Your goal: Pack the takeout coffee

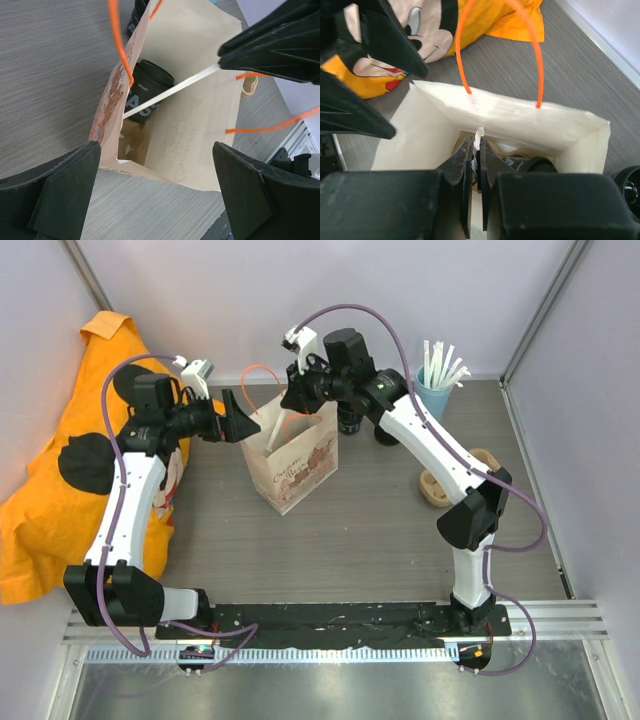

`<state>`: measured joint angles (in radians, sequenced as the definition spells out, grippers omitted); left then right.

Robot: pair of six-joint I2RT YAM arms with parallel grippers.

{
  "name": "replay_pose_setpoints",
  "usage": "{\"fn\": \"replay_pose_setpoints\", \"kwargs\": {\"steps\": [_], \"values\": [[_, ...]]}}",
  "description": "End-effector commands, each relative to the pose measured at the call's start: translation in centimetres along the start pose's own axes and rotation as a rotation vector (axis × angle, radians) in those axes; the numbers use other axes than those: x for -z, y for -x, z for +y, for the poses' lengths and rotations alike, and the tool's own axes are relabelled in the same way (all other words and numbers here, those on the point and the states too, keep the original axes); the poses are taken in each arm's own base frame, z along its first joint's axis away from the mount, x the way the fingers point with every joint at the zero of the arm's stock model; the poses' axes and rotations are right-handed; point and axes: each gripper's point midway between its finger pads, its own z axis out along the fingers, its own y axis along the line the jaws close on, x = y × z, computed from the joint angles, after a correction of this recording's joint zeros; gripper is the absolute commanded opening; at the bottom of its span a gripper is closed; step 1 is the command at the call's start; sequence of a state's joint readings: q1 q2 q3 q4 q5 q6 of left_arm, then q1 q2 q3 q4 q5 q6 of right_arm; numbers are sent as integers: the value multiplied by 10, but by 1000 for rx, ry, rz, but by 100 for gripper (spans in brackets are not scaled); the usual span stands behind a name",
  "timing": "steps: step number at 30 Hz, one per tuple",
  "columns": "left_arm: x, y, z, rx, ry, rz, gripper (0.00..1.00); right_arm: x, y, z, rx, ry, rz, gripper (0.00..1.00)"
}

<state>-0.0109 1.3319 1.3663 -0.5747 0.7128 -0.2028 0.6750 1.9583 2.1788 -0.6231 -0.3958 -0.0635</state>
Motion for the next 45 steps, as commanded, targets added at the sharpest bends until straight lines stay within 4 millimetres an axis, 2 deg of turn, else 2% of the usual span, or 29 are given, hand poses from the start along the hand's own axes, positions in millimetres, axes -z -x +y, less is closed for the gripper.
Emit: {"fn": "replay_pose_setpoints", "kwargs": {"steps": [1,9,10,14,20,33,38,45], "values": [[7,15,-12,-42,-35,-57,100,3,20,2,64,-24,-46,11],[7,13,-12,-42,-41,-56,100,-14,-4,10,63,2,15,11],[12,16,-3,-32,-18,-69,100,-16,-7,12,65,7,22,11],[13,16,-3,-29,-17,-73,100,-22,-18,15,62,19,55,12],[13,16,-4,-26,-25,-72,100,-31,-34,14,51,26,94,12],[15,16,-4,-24,-29,-78,100,-43,-56,11,44,21,150,15],[15,16,-3,-19,-29,-77,100,-43,-55,11,44,25,149,18],[15,15,-4,-19,-34,-77,100,-33,-37,13,69,18,111,37]]}}
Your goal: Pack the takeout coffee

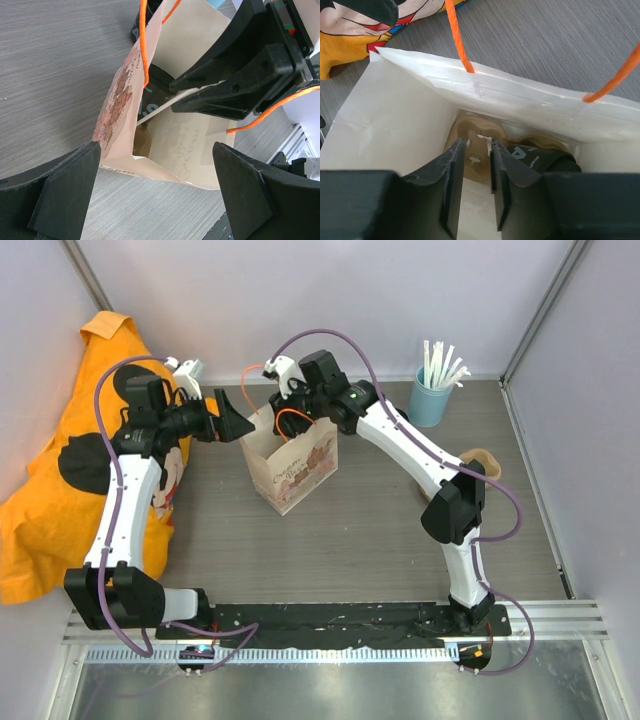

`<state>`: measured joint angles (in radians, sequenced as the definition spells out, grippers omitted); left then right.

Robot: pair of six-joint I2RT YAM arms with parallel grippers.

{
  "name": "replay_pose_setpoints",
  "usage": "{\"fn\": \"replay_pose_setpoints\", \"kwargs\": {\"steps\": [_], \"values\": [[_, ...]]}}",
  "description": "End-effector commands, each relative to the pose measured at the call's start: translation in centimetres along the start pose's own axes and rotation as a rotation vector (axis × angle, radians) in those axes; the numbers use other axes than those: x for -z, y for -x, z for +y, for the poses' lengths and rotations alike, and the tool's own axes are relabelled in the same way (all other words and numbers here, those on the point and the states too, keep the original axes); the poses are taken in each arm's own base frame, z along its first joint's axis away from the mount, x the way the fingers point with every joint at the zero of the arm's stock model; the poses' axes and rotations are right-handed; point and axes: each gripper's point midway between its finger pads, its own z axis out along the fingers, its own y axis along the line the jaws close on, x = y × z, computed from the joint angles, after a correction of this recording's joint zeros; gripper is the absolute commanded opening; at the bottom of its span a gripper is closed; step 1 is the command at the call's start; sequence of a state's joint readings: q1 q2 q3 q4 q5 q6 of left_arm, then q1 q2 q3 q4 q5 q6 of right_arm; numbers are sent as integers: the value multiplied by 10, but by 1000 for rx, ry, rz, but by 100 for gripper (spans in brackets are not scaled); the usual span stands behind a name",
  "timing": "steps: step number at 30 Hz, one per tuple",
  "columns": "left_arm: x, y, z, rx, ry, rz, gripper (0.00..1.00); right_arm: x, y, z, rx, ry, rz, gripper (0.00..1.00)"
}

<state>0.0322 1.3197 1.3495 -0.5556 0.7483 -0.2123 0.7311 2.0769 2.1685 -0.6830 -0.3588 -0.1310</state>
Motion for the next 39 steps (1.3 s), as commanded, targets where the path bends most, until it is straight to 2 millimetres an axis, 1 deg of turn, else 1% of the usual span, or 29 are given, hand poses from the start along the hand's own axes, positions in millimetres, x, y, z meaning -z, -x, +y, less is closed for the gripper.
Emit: {"fn": "replay_pose_setpoints", "kwargs": {"steps": [1,4,12,14,16,23,26,27,28,30,31,32,33,35,36,38,39], "values": [[6,11,-10,-32,-33,-48,100,21,32,5,50,-15,-79,39],[6,11,-9,-29,-31,-47,100,28,39,6,65,-22,-97,47],[4,10,-8,-23,-33,-45,100,50,63,9,97,-41,-159,56],[4,10,-8,-21,-34,-42,100,58,72,12,103,-42,-182,59],[4,10,-8,-20,-35,-42,100,67,81,13,114,-49,-206,60],[2,10,-7,-20,-34,-41,100,89,98,12,145,-90,-250,62],[1,8,-3,-19,-25,-38,100,102,109,6,157,-133,-279,62],[1,8,-3,-17,-25,-35,100,107,112,3,164,-149,-288,62],[1,8,-3,-18,-22,-36,100,114,118,-4,164,-188,-305,63],[1,8,-2,-18,-18,-35,100,128,127,-23,155,-271,-333,63],[1,8,-1,-17,-14,-34,100,132,127,-32,149,-300,-337,63],[1,7,0,-16,-10,-30,100,141,128,-46,138,-339,-345,63],[0,7,0,-15,-9,-28,100,145,128,-56,121,-362,-352,63],[-1,5,2,-7,-5,-23,100,151,126,-71,105,-385,-357,63],[-2,4,3,-4,-3,-20,100,152,121,-84,96,-406,-345,62],[-3,3,4,3,1,-16,100,150,114,-92,90,-403,-330,62],[-4,2,6,5,3,-14,100,143,104,-98,83,-403,-304,61]]}}
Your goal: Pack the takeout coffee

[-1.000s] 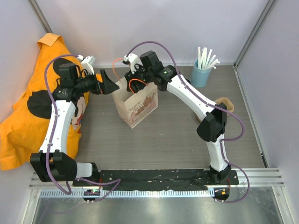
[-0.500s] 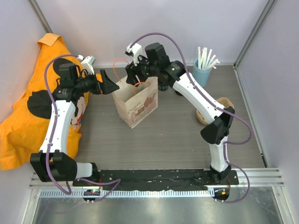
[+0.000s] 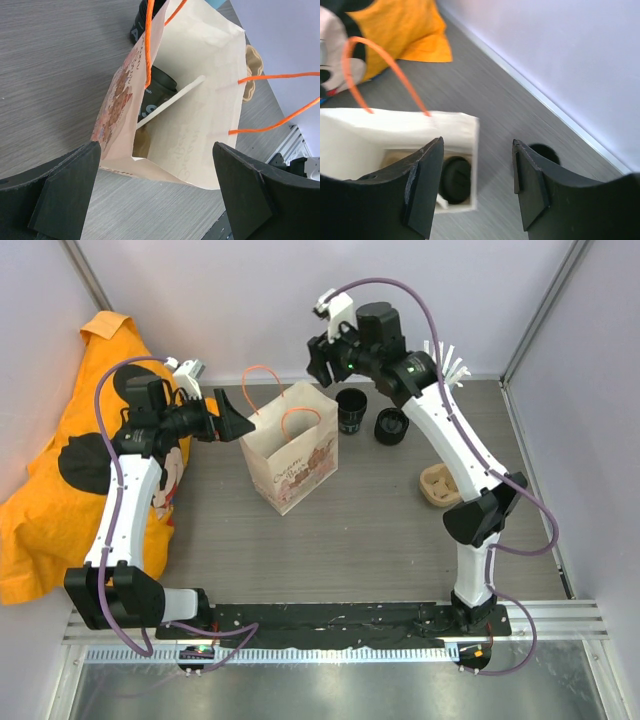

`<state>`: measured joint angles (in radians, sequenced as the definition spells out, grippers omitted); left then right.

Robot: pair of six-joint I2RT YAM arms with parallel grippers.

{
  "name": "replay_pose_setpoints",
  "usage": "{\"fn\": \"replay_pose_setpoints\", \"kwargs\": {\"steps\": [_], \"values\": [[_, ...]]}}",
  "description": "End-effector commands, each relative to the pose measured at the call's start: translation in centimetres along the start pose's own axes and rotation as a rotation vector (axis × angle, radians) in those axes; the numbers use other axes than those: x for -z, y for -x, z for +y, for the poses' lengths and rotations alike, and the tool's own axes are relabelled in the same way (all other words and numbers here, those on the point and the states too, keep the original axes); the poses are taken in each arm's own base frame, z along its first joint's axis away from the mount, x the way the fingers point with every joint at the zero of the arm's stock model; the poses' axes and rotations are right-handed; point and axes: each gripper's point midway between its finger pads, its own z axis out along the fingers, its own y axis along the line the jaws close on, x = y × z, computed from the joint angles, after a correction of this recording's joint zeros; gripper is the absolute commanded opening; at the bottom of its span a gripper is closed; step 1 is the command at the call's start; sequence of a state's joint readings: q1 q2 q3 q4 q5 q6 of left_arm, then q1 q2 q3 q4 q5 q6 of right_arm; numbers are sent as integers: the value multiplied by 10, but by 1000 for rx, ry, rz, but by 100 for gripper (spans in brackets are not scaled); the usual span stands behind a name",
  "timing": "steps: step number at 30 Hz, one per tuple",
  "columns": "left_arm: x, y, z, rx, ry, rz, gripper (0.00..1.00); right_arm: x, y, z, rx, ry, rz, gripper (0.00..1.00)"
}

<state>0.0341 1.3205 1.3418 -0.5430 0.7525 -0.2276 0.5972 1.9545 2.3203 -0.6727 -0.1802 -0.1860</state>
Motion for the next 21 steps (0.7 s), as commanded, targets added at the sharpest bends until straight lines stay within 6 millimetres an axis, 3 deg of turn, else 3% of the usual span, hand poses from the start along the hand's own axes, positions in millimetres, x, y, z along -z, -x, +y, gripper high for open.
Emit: {"fn": "replay_pose_setpoints", "kwargs": {"steps": [1,7,13,21], "values": [[-3,3,6,-9,9,-12,100,13,10,-27,18,-64,-42,61],[-6,1,10,-1,15,-4,100,-9,-23,-26,14,-27,31,59],[-9,-1,12,-1,19,4,100,-19,-35,-21,5,4,55,56],[-15,-5,16,6,20,19,100,-33,-71,-10,-26,63,138,50]]}}
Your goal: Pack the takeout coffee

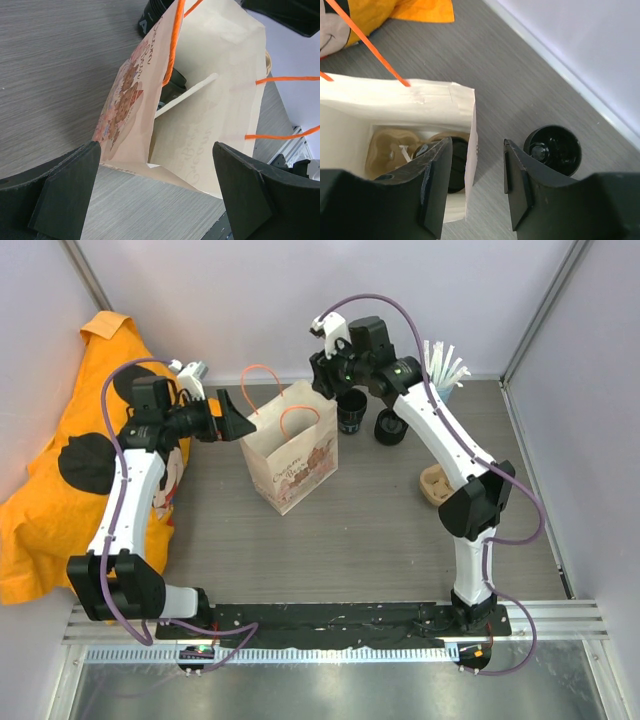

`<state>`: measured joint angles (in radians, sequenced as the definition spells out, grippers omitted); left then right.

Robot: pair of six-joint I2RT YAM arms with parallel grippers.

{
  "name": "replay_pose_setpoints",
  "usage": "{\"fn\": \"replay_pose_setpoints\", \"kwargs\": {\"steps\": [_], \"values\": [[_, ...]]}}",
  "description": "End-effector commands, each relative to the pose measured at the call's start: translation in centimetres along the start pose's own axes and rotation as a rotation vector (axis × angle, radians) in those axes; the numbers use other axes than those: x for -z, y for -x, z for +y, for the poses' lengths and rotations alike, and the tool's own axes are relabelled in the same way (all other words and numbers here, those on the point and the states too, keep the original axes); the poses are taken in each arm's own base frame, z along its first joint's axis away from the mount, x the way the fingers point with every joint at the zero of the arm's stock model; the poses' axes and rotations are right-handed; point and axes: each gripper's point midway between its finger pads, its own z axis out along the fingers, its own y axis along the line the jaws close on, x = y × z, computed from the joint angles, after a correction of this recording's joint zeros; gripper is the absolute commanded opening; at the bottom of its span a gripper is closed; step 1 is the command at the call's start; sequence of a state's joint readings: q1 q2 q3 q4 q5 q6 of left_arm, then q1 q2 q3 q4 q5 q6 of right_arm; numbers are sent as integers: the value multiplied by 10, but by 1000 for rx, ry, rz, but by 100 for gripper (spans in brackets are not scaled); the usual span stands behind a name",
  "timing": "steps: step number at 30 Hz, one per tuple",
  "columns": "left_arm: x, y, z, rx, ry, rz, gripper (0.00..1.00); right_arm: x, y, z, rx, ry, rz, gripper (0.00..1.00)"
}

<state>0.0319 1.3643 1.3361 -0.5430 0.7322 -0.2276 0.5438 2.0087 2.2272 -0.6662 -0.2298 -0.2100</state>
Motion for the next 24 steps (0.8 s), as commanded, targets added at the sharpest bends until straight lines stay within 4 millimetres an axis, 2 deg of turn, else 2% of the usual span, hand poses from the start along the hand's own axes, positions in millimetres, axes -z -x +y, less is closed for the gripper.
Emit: {"fn": "replay_pose_setpoints", "kwargs": {"steps": [1,8,15,18,24], "values": [[-4,4,-1,-28,-7,-15,100,-6,-8,8,0,45,9,50],[-8,4,1,-24,-9,-7,100,-13,-22,10,-11,50,44,47],[-11,2,-1,-25,-17,4,100,-13,-32,11,-34,46,70,23],[-13,2,1,-24,-14,11,100,-9,-31,13,-32,31,73,17],[-19,4,6,-19,-14,28,100,5,-25,16,-47,-5,71,13]]}}
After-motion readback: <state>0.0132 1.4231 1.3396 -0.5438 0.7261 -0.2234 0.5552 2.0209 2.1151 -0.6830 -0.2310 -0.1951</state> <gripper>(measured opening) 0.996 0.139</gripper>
